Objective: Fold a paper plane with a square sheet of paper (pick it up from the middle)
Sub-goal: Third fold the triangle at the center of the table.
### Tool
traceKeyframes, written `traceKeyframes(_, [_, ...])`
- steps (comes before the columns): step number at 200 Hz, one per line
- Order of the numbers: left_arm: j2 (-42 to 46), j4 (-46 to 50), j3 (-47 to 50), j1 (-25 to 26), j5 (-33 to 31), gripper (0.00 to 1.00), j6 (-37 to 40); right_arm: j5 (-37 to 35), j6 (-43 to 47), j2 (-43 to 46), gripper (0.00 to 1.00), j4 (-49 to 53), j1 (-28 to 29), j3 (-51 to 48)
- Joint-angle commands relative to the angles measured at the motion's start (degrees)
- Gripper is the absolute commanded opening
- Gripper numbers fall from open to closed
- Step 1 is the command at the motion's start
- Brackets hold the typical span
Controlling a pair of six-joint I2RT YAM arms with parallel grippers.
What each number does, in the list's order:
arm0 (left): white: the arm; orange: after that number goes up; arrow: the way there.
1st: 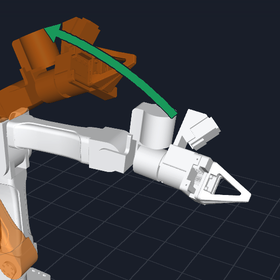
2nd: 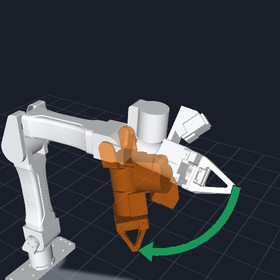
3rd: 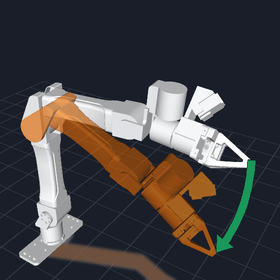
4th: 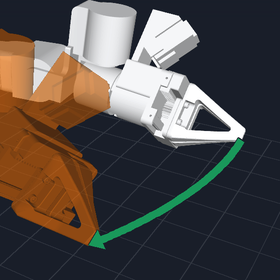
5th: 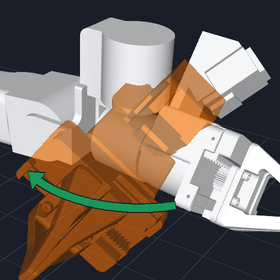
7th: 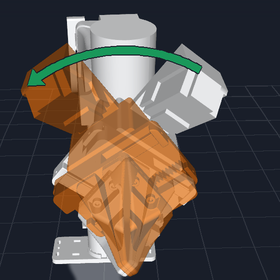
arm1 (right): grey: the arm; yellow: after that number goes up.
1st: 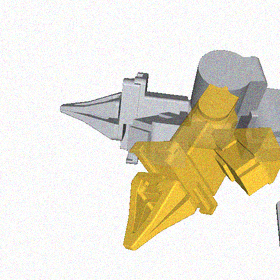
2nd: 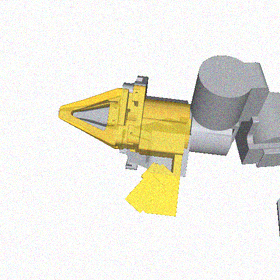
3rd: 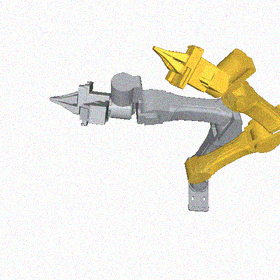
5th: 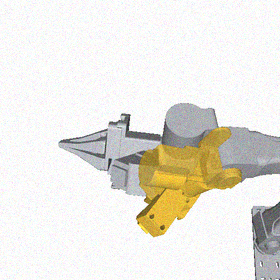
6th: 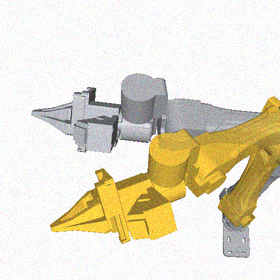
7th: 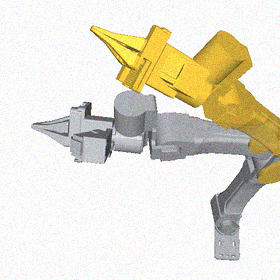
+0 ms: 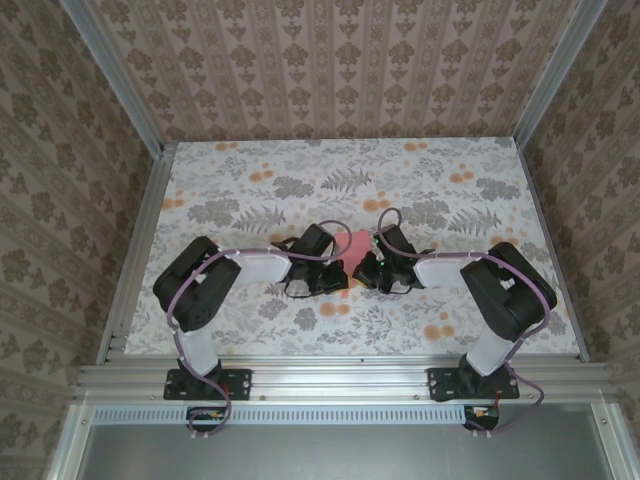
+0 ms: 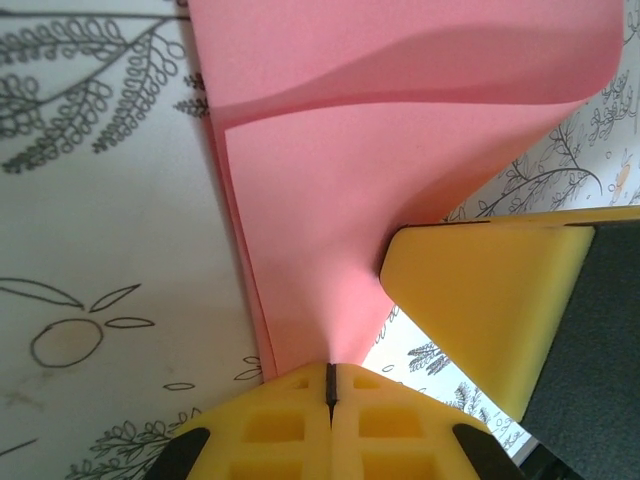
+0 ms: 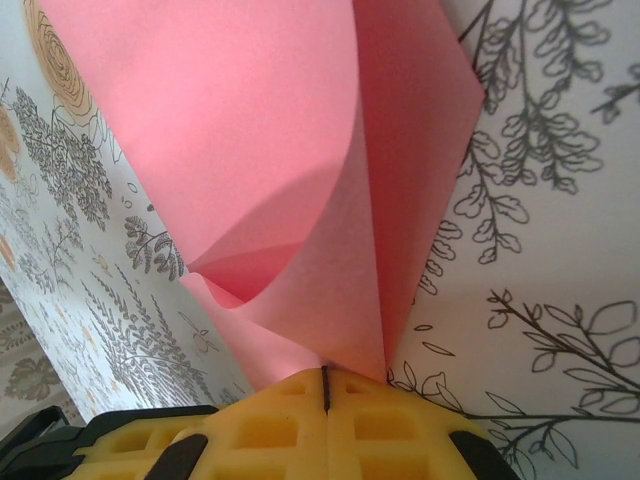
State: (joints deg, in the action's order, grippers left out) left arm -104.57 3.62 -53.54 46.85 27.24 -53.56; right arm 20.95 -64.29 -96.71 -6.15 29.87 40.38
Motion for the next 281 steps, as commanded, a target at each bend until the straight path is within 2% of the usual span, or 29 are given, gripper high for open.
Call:
traceKeyframes(1, [-1.66,6.93,-0.93,0.43,-1.60,0.02,3.09,-2.90,3.06,0.62,0.04,4.30,-0.69,-0.88])
traceKeyframes(47, [-2.89,9.58,-1.62,0.28,-2.72,0.02,5.21,-3.86,6.92,-0.59,0.04,6.07,-1.14,1.09])
traceKeyframes(103, [-3.60,11.05,-1.29,0.16,-3.08,0.02,6.45,-6.71,10.08,-2.06,0.04,7.62,-6.30,1.88])
traceKeyframes(155, [-3.80,11.49,-1.56,0.15,-3.15,0.01,6.71,-1.21,15.66,1.21,0.06,8.33,-8.07,5.67])
traceKeyframes(210, [-3.88,11.15,-1.19,0.09,-3.85,0.01,5.93,2.25,17.41,8.45,0.12,7.57,-6.38,1.51])
traceKeyframes(281, [-3.53,11.65,-0.79,0.08,-4.39,0.01,5.75,2.87,17.51,-0.16,0.11,9.65,-4.96,5.92])
